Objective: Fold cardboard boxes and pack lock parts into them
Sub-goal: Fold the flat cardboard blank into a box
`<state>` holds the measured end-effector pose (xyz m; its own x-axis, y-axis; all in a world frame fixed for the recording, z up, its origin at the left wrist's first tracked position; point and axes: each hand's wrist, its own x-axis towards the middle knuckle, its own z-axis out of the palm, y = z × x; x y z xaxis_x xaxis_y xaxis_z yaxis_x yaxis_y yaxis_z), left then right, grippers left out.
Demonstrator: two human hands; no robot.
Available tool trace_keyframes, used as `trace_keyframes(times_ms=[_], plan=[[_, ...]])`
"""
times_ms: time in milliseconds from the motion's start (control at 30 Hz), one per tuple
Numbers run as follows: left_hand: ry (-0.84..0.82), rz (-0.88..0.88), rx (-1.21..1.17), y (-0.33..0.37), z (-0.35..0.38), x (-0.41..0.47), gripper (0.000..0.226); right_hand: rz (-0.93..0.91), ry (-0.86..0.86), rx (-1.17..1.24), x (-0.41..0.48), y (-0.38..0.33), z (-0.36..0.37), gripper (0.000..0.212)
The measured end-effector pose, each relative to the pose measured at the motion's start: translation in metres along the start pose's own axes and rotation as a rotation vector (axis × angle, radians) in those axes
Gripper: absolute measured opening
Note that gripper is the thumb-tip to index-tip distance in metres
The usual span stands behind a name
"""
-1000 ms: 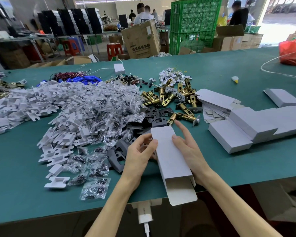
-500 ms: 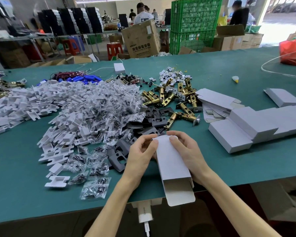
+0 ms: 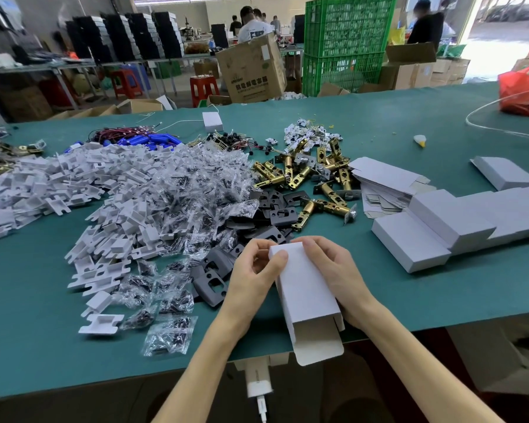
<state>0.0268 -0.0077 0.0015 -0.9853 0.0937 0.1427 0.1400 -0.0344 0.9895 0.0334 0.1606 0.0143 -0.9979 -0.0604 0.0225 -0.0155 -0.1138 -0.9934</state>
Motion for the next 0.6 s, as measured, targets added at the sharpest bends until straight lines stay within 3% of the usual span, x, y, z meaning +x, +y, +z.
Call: trace_keyframes(times_ms=[100, 233, 367, 533, 600], plan=[[0.068, 0.021, -0.017, -0.004, -0.002, 0.0, 0.047, 0.008, -0.048, 0.008, 0.0, 0.0, 0.001, 0.035], [0.217, 0.002, -0.133, -0.004, -0.005, 0.002, 0.052, -0.006, -0.082, -0.065, 0.0, 0.001, 0.003, 0.05], [0.154, 0.004, -0.104, -0.003, -0.004, 0.002, 0.043, 0.022, -0.062, -0.03, 0.001, -0.001, 0.001, 0.031], [0.182, 0.096, -0.047, -0.002, -0.007, 0.002, 0.033, 0.128, -0.205, 0.231, 0.003, -0.004, -0.008, 0.029], [0.179, 0.112, -0.039, 0.0, -0.008, 0.0, 0.042, 0.139, -0.272, 0.23, 0.004, -0.007, -0.008, 0.033]])
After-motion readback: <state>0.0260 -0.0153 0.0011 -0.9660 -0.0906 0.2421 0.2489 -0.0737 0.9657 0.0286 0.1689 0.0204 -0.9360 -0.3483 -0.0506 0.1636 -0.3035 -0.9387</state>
